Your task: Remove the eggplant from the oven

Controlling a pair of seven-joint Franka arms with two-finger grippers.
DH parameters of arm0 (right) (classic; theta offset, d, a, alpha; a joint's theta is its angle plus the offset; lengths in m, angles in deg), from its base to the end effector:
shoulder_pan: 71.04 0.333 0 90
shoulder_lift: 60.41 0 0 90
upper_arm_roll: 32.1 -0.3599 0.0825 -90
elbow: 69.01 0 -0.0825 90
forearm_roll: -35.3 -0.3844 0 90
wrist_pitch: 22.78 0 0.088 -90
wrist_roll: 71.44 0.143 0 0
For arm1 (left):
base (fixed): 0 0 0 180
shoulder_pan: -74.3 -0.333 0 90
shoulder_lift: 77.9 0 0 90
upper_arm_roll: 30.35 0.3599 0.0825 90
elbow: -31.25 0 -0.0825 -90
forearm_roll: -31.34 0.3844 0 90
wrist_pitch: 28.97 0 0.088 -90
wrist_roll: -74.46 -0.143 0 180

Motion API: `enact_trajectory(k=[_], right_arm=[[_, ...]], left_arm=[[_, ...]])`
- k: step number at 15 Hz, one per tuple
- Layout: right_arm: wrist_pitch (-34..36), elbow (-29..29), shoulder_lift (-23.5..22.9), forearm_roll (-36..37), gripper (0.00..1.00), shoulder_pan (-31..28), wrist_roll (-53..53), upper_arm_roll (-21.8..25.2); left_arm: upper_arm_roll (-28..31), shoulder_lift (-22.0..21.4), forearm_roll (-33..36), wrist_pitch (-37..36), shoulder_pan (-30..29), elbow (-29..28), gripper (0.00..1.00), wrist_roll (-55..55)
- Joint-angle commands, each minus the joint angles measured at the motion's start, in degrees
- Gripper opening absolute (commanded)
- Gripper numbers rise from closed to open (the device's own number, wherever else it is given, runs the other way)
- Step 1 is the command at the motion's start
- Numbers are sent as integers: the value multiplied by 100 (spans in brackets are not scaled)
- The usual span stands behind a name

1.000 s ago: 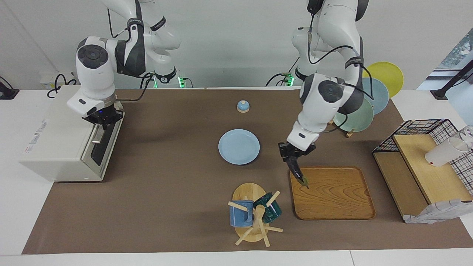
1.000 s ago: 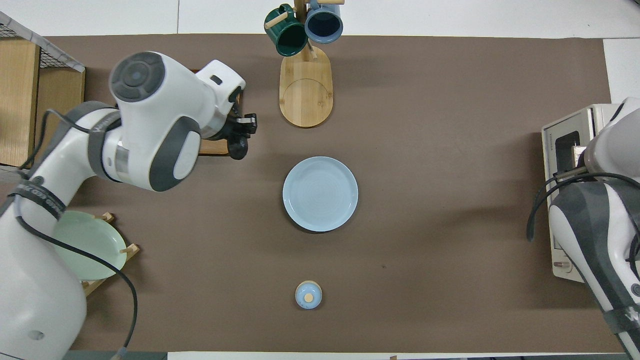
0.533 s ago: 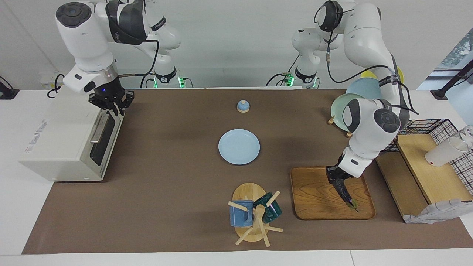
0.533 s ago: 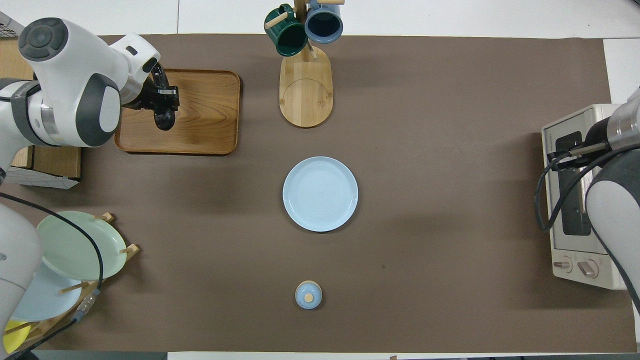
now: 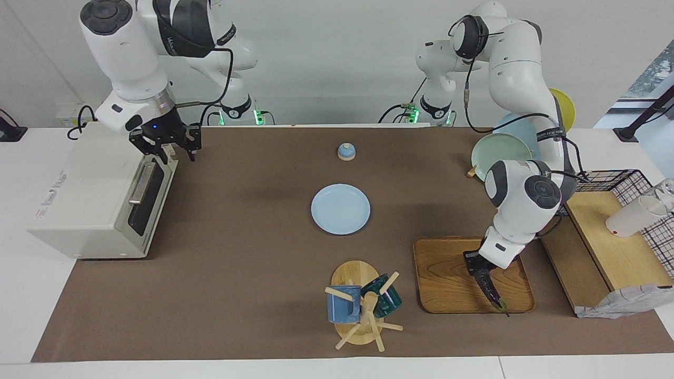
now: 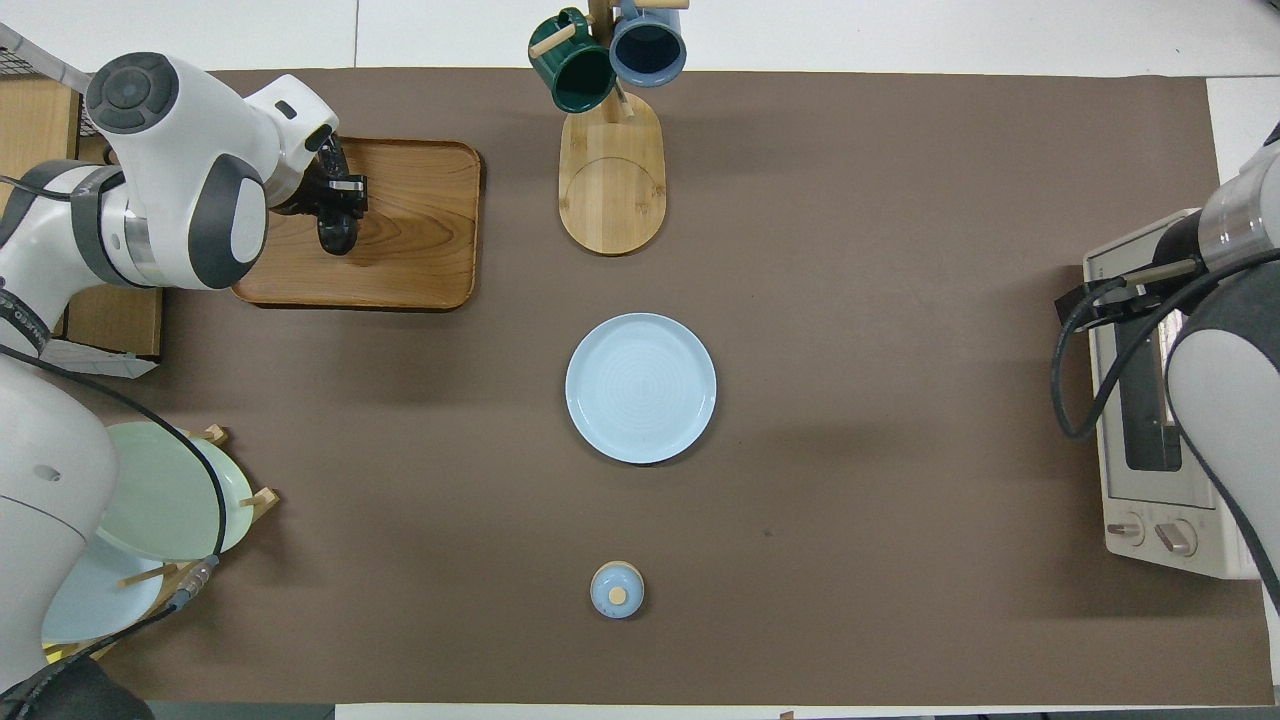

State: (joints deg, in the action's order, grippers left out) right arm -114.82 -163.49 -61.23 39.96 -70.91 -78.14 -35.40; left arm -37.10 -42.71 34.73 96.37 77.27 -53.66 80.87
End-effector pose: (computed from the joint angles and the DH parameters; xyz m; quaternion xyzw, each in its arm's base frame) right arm 0.5575 0.0218 0.5910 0.9947 0.0908 -0.0295 0.0393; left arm 0.7418 -0.1073 0.3261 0.9983 -0.0325 0.0463 0.0151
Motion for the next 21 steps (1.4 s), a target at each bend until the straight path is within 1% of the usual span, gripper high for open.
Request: enact_trajectory(k=[1,4,6,7,8,9,12,15,18,20,21], right_arm=[[134,79,-15,-141,100,-32,46,5],[300,79,20,-141,100,-23,55,31],[327,27,195,-141,100,-23,46,57],[318,-35,266,-141,100,-14,46,118],[310,-53,284,-141,100,99,46,224],[292,-62,284,-141,100,127,46,303],[318,-44,284,-141,100,127,37,321],[327,-70,345,-141,100,127,37,330],[301,-53,354,-149,100,127,73,330],[309,-36,372,-149,100,144,64,330],[318,-9,372,-149,100,136,46,330]], left_arm=[[-37,-126,127,132,-69,-219,100,-158],[-37,-144,127,-44,-60,-141,100,-158],[-37,-152,118,-351,-69,52,100,-158],[-37,-178,109,-639,-69,227,100,-158],[-37,-318,74,-834,-69,316,100,-149],[-37,-519,48,-975,-78,291,100,-149],[-28,-1266,-67,-1668,-165,264,100,-62],[-28,-1890,-67,-2318,-192,282,100,-17],[-37,-2629,-67,-3415,-227,264,100,-26],[-37,-2981,-67,-4102,-227,220,100,-43],[-37,-3122,-67,-4288,-236,133,100,-44]])
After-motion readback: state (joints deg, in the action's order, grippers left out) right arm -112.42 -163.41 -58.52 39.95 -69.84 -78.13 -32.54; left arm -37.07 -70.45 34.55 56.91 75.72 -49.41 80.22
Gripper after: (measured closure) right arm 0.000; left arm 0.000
